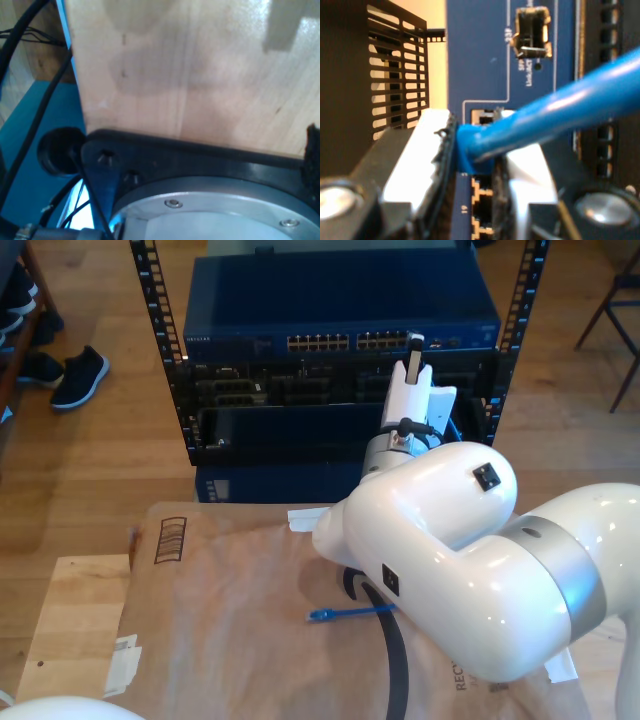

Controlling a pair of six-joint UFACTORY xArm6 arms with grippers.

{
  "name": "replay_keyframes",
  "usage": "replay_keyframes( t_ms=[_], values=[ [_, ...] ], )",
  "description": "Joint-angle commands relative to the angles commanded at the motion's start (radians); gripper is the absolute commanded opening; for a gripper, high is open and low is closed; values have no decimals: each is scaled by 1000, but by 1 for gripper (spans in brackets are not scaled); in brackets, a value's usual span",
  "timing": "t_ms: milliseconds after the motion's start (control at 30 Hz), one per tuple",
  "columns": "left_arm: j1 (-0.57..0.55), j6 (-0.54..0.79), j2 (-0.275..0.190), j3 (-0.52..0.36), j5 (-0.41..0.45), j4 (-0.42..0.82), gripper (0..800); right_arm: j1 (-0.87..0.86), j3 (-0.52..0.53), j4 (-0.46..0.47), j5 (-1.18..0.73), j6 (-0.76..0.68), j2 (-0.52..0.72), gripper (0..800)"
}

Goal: Grab the cable and plug it in

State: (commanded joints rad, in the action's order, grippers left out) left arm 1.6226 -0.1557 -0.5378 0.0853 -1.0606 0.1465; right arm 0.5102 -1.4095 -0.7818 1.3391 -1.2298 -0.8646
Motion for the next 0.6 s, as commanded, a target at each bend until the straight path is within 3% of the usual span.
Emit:
replay_keyframes(
  t_ms=[600],
  values=[
    [2,0,0,0,0,0,798,-5,-17,2,-2,0,-15,0]
  ],
)
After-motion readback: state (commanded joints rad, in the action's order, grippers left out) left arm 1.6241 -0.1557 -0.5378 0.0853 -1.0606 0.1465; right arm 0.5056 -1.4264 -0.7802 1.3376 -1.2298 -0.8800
